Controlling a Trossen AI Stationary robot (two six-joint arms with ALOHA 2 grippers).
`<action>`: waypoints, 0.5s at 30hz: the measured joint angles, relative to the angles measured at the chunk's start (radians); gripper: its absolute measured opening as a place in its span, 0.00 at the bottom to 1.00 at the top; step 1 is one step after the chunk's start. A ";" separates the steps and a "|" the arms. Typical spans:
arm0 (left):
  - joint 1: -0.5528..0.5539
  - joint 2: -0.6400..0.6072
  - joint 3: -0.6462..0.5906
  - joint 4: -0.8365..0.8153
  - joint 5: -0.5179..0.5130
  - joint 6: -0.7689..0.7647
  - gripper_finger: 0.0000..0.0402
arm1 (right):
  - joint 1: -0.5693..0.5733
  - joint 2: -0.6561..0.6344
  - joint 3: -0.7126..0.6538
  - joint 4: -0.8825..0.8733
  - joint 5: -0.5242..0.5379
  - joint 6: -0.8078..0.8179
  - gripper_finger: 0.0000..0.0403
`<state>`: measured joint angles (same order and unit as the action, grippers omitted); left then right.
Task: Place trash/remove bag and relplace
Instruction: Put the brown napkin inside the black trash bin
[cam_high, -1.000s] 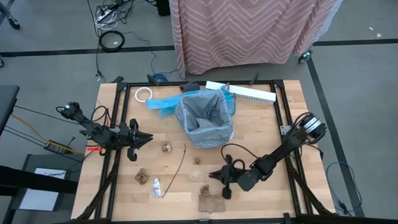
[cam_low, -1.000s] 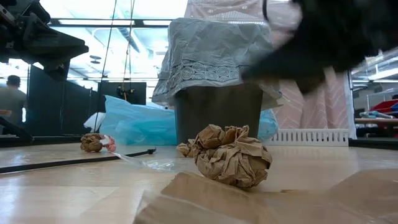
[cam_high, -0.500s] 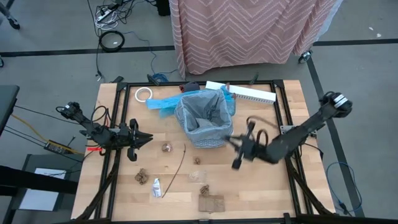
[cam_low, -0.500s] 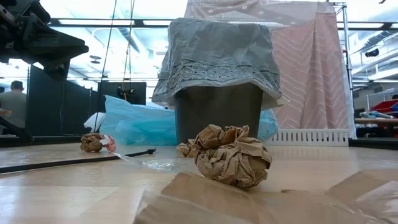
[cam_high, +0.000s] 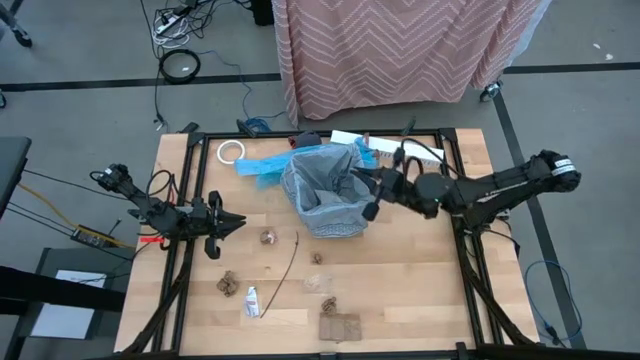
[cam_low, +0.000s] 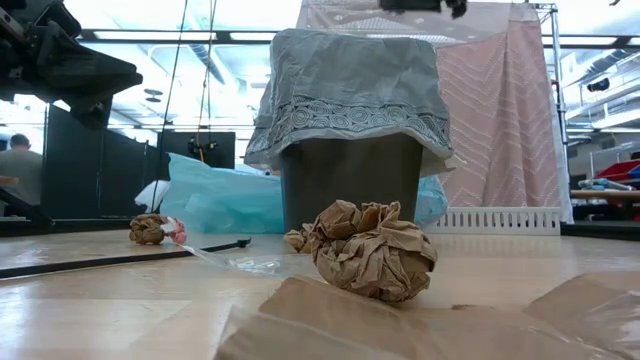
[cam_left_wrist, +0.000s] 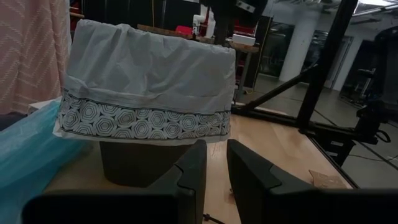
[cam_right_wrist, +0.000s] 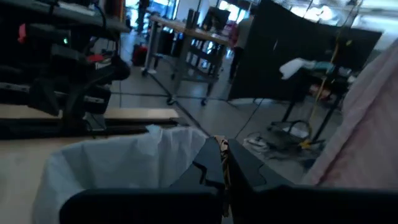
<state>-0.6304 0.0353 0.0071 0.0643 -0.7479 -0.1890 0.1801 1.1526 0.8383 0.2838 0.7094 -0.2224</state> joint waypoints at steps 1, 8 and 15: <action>0.000 0.000 0.000 0.000 0.000 0.001 0.18 | -0.015 0.003 0.000 -0.008 -0.029 0.009 0.00; 0.000 0.000 0.000 0.000 0.000 0.002 0.18 | -0.064 0.024 0.000 -0.030 -0.098 0.046 0.09; 0.000 0.000 0.000 0.000 0.000 0.002 0.18 | -0.068 0.040 0.000 -0.053 -0.180 0.046 0.30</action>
<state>-0.6304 0.0356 0.0071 0.0643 -0.7483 -0.1875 0.1126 1.1923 0.8379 0.2308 0.5289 -0.1764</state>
